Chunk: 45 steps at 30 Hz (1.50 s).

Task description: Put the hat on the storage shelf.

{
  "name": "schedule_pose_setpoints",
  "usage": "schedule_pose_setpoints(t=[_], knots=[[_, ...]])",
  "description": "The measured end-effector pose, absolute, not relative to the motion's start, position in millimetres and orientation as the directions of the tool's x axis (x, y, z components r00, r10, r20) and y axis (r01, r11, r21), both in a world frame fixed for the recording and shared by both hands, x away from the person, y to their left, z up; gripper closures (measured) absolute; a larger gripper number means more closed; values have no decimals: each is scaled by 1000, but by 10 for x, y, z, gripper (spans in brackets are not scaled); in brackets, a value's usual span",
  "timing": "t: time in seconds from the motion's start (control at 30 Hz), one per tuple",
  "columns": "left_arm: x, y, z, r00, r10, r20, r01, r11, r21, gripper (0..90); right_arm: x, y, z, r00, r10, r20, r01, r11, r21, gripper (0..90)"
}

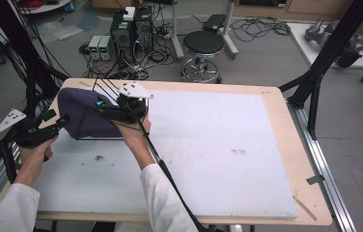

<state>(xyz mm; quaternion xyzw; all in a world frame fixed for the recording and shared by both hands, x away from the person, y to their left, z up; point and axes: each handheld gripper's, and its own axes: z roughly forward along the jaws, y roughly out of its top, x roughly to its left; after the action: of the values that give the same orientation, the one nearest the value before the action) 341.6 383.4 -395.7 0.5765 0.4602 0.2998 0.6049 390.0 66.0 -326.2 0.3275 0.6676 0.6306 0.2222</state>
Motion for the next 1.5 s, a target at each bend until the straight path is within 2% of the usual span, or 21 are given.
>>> schedule_pose_setpoints(t=[0.07,0.13,0.4,0.53,0.8,1.3,1.5], knots=[[3409,3823,-3948,379,902,-205,154,157,976,230,3910,608,-3251,-676,727,120,166,-9,986,76],[3402,3804,-3940,372,905,-208,146,164,976,214,3910,542,-3225,-663,740,118,160,-14,987,24],[3309,3706,-3846,334,908,-252,35,256,966,202,3816,115,-3021,-619,781,75,86,-27,996,24],[3260,3662,-3781,322,909,-266,-2,281,960,202,3730,-164,-2932,-605,794,62,12,-69,998,25],[3142,3534,-3631,311,923,-224,-55,253,966,203,3515,-801,-2797,-512,857,58,-66,-107,992,25],[2954,3465,-3594,266,941,-209,-100,242,965,207,2832,-1850,-3001,-358,934,-20,-120,-25,992,50],[2865,3464,-3651,248,943,-221,-114,255,960,208,2713,-2163,-3129,-277,961,18,-117,-52,992,50]])
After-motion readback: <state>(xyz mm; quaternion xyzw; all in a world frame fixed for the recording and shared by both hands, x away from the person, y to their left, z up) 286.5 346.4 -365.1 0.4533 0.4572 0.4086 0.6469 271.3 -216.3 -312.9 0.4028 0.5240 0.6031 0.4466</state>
